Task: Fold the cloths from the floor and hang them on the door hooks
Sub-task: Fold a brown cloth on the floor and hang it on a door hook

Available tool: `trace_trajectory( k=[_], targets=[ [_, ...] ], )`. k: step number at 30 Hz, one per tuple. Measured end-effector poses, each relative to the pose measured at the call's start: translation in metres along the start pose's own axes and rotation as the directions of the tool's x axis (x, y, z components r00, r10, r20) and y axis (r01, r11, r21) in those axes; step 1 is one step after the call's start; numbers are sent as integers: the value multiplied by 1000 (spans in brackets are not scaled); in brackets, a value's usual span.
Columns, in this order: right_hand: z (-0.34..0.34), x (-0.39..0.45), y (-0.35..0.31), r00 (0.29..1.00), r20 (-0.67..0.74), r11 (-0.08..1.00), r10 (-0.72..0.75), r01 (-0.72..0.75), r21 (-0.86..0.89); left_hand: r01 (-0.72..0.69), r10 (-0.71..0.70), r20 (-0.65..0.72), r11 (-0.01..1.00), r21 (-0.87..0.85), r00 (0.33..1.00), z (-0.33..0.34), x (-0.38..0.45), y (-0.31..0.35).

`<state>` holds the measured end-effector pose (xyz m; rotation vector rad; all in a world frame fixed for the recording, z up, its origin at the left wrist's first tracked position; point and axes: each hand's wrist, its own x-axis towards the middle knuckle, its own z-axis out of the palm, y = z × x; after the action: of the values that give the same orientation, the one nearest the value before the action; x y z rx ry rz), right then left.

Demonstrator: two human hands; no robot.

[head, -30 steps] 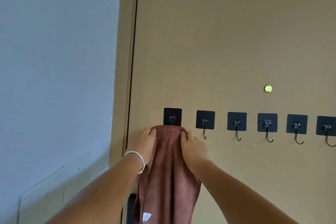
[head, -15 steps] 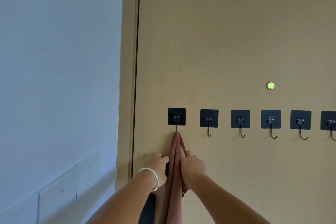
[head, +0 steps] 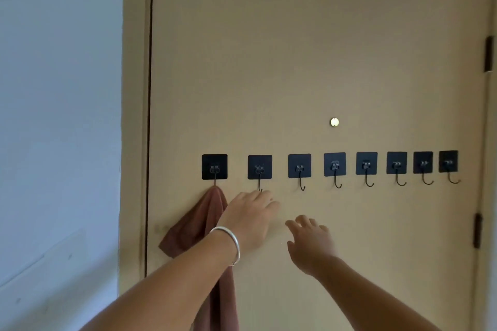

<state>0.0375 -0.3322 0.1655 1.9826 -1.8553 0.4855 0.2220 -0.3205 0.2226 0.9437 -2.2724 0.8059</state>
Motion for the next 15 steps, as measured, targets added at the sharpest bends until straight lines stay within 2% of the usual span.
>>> trace_trajectory(
  k=[6,11,15],
  targets=[
    [-23,-78,110,957,23,948,289,-283,-143,-47,57,66,989,-138,996,42,40,90],
    [-54,-197,201,822,16,792,569,-543,-277,-134,166,93,949,-285,982,67,80,194],
    [-90,-282,246,702,-53,645,710,-678,-351,-269,303,24,877,-398,953,62,100,292]
  ],
)
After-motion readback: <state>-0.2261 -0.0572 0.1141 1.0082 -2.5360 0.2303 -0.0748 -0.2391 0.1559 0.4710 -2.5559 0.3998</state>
